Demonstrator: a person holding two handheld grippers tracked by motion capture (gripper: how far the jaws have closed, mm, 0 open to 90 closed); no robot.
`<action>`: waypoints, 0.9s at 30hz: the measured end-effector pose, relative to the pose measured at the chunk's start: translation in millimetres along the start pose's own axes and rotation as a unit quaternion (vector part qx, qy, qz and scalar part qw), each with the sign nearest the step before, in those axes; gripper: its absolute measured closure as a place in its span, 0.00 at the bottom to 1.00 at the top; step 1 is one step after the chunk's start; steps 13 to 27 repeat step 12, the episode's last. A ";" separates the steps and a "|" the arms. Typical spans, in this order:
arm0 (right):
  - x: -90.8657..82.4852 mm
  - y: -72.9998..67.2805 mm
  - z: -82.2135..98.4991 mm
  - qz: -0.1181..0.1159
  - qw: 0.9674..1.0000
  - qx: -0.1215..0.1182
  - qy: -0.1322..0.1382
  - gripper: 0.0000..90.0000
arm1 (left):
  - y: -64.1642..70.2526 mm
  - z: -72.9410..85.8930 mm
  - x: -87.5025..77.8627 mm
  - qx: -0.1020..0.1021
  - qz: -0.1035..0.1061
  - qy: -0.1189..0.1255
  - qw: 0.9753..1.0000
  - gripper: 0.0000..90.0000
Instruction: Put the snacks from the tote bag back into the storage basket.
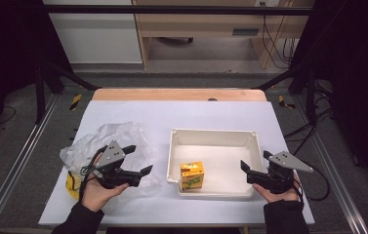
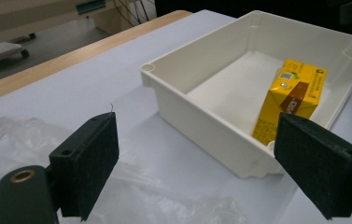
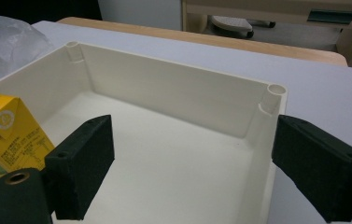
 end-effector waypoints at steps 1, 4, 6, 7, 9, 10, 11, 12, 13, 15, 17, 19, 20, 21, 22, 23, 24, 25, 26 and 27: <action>0.1 0.2 0.3 0.000 1.000 0.001 0.001 0.15 | -3.0 2.6 -3.0 -0.003 -0.004 0.002 1.000 0.15; 0.9 0.3 1.9 -0.002 1.000 -0.001 0.000 0.15 | -13.2 10.0 -12.4 -0.016 -0.019 0.015 1.000 0.15; 2.2 -0.2 3.3 -0.004 1.000 -0.001 -0.002 0.15 | -20.3 14.6 -17.7 -0.028 -0.022 0.020 0.999 0.16; 2.6 -0.1 3.7 -0.004 1.000 -0.003 -0.002 0.15 | -23.7 16.4 -20.0 -0.032 -0.028 0.020 0.999 0.16; 3.0 -0.6 4.3 -0.007 1.000 -0.005 -0.001 0.15 | -29.3 20.6 -24.2 -0.041 -0.032 0.022 0.998 0.16; 3.2 -1.0 4.3 -0.009 1.000 -0.004 0.000 0.15 | -31.4 22.3 -25.8 -0.045 -0.035 0.022 0.998 0.16; 3.1 -1.2 4.3 -0.011 1.000 -0.004 0.001 0.15 | -32.9 23.3 -26.9 -0.046 -0.037 0.022 0.998 0.16; 3.2 -1.3 4.4 -0.013 1.000 -0.004 0.001 0.15 | -34.9 24.8 -28.3 -0.049 -0.038 0.023 0.998 0.16; 3.2 -1.3 4.4 -0.013 1.000 -0.004 0.001 0.15 | -34.9 24.8 -28.3 -0.049 -0.038 0.023 0.998 0.16; 3.2 -1.3 4.4 -0.013 1.000 -0.004 0.001 0.15 | -34.9 24.8 -28.3 -0.049 -0.038 0.023 0.998 0.16; 3.2 -1.3 4.4 -0.013 1.000 -0.004 0.001 0.15 | -34.9 24.8 -28.3 -0.049 -0.038 0.023 0.998 0.16; 3.2 -1.3 4.4 -0.013 1.000 -0.004 0.001 0.15 | -34.9 24.8 -28.3 -0.049 -0.038 0.023 0.998 0.16; 3.2 -1.3 4.4 -0.013 1.000 -0.004 0.001 0.15 | -34.9 24.8 -28.3 -0.049 -0.038 0.023 0.998 0.16; 3.2 -1.3 4.4 -0.013 1.000 -0.004 0.001 0.15 | -34.9 24.8 -28.3 -0.049 -0.038 0.023 0.998 0.16; 3.2 -1.3 4.4 -0.013 1.000 -0.004 0.001 0.15 | -34.9 24.8 -28.3 -0.049 -0.038 0.023 0.998 0.16; 3.2 -1.3 4.4 -0.013 1.000 -0.004 0.001 0.15 | -34.9 24.8 -28.3 -0.049 -0.038 0.023 0.998 0.16; 3.2 -1.3 4.4 -0.013 1.000 -0.004 0.001 0.15 | -34.9 24.8 -28.3 -0.049 -0.038 0.023 0.998 0.16; 3.2 -1.3 4.4 -0.013 1.000 -0.004 0.001 0.15 | -34.9 24.8 -28.3 -0.049 -0.038 0.023 0.998 0.16; 3.2 -1.3 4.4 -0.013 1.000 -0.004 0.001 0.15 | -34.9 24.8 -28.3 -0.049 -0.038 0.023 0.998 0.16; 3.2 -1.3 4.4 -0.013 1.000 -0.004 0.001 0.15 | -34.9 24.8 -28.3 -0.049 -0.038 0.023 0.998 0.16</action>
Point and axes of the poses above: each handheld gripper's, and its own axes: x roughly forward along the jaws, z roughly out of its underside, y roughly to its right, the point moved 2 cm from there along x, roughly forward along the jaws, and after that the axes turned 10 degrees about -x, right-handed, at the moved point
